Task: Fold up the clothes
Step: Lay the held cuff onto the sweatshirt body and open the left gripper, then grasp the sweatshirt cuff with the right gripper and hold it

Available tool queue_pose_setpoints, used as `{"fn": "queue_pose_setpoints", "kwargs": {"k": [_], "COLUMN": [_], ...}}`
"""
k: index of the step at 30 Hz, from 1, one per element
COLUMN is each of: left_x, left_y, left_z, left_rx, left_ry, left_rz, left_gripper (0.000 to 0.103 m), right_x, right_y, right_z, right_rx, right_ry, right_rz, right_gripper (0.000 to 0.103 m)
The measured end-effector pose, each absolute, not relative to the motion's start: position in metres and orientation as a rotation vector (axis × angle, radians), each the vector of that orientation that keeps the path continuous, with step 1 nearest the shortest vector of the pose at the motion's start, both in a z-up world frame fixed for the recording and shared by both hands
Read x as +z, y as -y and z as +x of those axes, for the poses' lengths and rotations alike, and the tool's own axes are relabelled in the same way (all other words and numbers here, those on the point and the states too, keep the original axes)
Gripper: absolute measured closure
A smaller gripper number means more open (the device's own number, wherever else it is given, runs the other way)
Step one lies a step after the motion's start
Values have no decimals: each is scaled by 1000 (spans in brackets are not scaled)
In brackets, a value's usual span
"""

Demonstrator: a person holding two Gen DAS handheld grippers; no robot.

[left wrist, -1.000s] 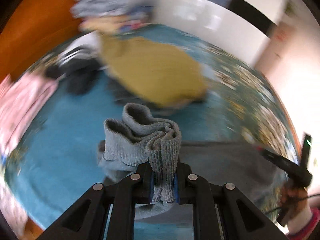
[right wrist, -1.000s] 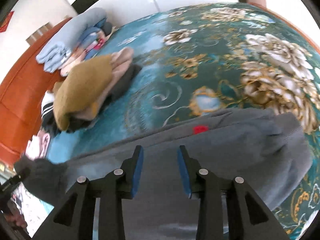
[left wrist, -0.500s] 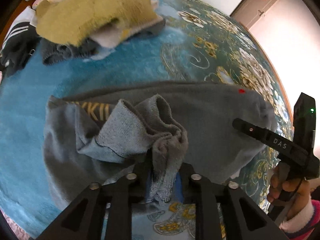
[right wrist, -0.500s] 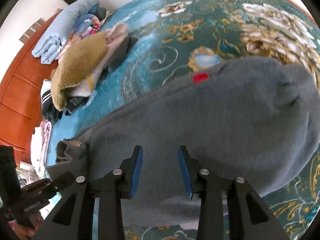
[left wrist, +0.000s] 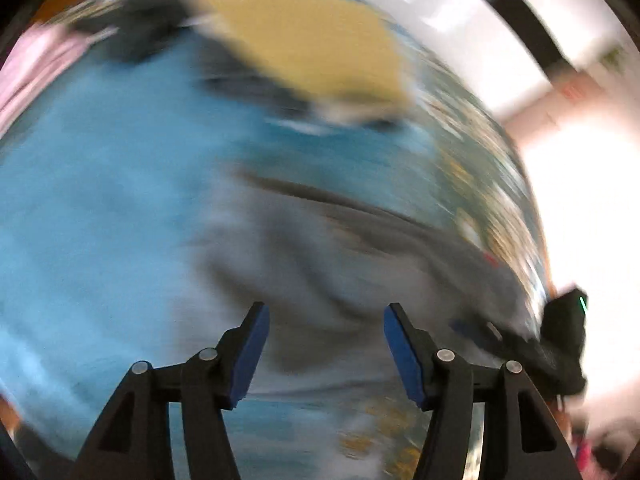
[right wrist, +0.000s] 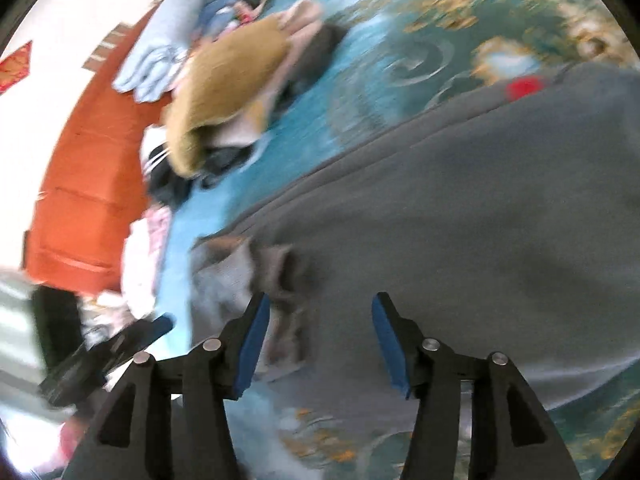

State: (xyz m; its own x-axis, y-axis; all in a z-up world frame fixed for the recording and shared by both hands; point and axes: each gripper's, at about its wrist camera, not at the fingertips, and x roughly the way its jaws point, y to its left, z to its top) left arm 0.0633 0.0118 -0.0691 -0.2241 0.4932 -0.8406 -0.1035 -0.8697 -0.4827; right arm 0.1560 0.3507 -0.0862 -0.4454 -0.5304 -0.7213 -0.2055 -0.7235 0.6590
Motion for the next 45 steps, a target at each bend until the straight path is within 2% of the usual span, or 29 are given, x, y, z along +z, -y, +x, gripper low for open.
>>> {"fn": "queue_pose_setpoints", "kwargs": {"k": [2, 5, 13, 15, 16, 17, 19, 25, 28, 30, 36, 39, 45], "left_x": [-81, -97, -108, -106, -107, -108, -110, -107, -107, -108, -112, -115, -124], "left_y": [20, 48, 65, 66, 68, 71, 71, 75, 75, 75, 71, 66, 38], "left_z": [61, 64, 73, 74, 75, 75, 75, 77, 78, 79, 80, 77, 59], "left_rx": [2167, 2159, 2099, 2092, 2088, 2083, 2073, 2052, 2040, 2032, 1996, 1970, 1950], "left_ry": [629, 783, 863, 870, 877, 884, 893, 918, 922, 922, 914, 911, 797], "left_rz": [-1707, -1759, -1776, -1760, -1757, -1755, -1757, -1728, -1726, -1731, -1752, -1757, -1771], "left_gripper": [40, 40, 40, 40, 40, 40, 40, 40, 40, 40, 40, 40, 36], "right_x": [-92, -97, -112, -108, -104, -99, -87, -26, -13, -22, -112, -130, -112], "right_y": [-337, -323, -297, -291, -288, -284, -278, -297, -318, -333, -366, -379, -374], "right_z": [150, 136, 96, 97, 97, 96, 97, 108, 113, 115, 129, 140, 133], "right_rx": [-2224, -2239, -2237, -2238, -2241, -2247, -2253, -2240, -2276, -2291, -2284, -2244, -2333], "right_ry": [1045, 1000, 1003, 1009, 993, 967, 924, 1009, 1058, 1109, 1299, 1463, 1292], "right_rz": [1527, 1537, 1584, 1582, 1580, 1579, 1562, 1288, 1227, 1261, 1620, 1589, 1560], "right_gripper": [40, 38, 39, 55, 75, 81, 85, 86, 86, 86, 86, 85, 85]}}
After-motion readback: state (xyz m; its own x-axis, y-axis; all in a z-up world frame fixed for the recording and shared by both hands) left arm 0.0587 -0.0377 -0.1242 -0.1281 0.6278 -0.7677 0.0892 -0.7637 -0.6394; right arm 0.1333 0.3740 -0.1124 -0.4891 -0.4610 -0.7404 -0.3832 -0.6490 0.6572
